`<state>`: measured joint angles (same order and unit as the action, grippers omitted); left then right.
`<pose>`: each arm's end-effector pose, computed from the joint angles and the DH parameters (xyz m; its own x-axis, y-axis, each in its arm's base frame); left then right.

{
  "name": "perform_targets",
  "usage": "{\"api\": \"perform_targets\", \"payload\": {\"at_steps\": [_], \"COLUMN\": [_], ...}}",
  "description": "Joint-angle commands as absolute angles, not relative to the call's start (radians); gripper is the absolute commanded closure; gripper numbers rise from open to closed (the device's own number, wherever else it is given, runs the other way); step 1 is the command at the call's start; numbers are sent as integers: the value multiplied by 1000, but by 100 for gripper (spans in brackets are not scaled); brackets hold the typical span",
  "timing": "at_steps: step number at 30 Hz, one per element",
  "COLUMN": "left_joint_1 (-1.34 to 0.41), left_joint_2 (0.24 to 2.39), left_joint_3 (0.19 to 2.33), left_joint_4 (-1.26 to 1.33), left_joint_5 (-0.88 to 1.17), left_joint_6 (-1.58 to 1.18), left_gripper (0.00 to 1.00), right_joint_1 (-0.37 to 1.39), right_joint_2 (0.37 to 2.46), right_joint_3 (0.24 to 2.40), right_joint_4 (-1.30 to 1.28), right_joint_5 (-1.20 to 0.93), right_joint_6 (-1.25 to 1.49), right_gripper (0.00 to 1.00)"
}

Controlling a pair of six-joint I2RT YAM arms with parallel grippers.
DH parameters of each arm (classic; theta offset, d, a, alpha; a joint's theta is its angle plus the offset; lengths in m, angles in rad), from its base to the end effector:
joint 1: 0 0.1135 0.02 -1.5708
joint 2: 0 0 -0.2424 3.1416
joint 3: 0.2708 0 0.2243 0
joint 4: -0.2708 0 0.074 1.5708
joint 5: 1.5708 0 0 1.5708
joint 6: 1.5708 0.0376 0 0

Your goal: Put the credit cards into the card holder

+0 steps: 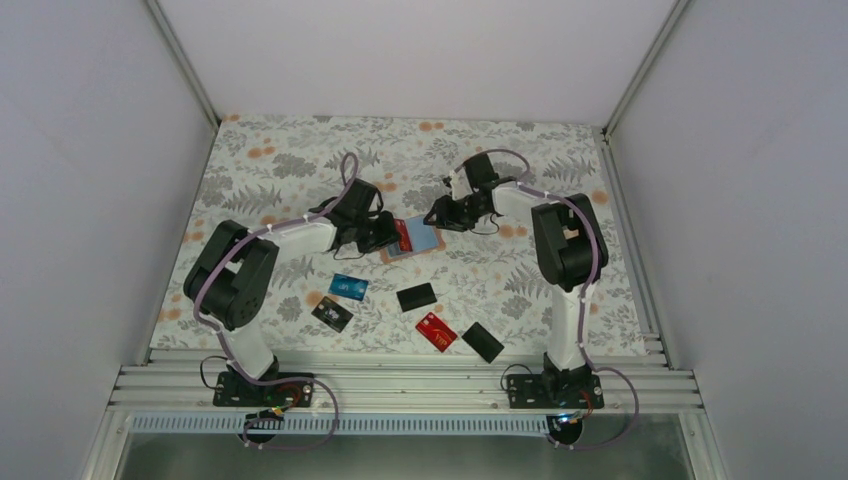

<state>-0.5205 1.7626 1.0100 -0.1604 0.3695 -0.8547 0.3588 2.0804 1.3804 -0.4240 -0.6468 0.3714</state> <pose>0.2810 -0.1767 0.1612 -0.9450 -0.2691 -0.1857 -0.0877 0.7559 -0.6488 0.3545 0.1572 0.1380 -0.9770 -0.0571 -0.2054 -0.1818 0.7260 0.6632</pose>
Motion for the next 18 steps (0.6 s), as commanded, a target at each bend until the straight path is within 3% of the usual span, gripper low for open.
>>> {"api": "perform_targets", "payload": {"at_steps": [1, 18], "left_joint_1": [-513, -502], "left_joint_2": [1782, 1807], "left_joint_3": [1035, 1029], "left_joint_4": [-162, -157], "left_joint_5": [382, 377], "left_joint_6": [-886, -947], "left_gripper": [98, 98], "right_joint_1": [359, 359], "right_joint_2": [2107, 2122], "right_joint_3": [1404, 1359], "right_joint_4": [-423, -407], "right_joint_5": [-662, -673], "right_joint_6": [358, 353], "right_gripper": [56, 61]}}
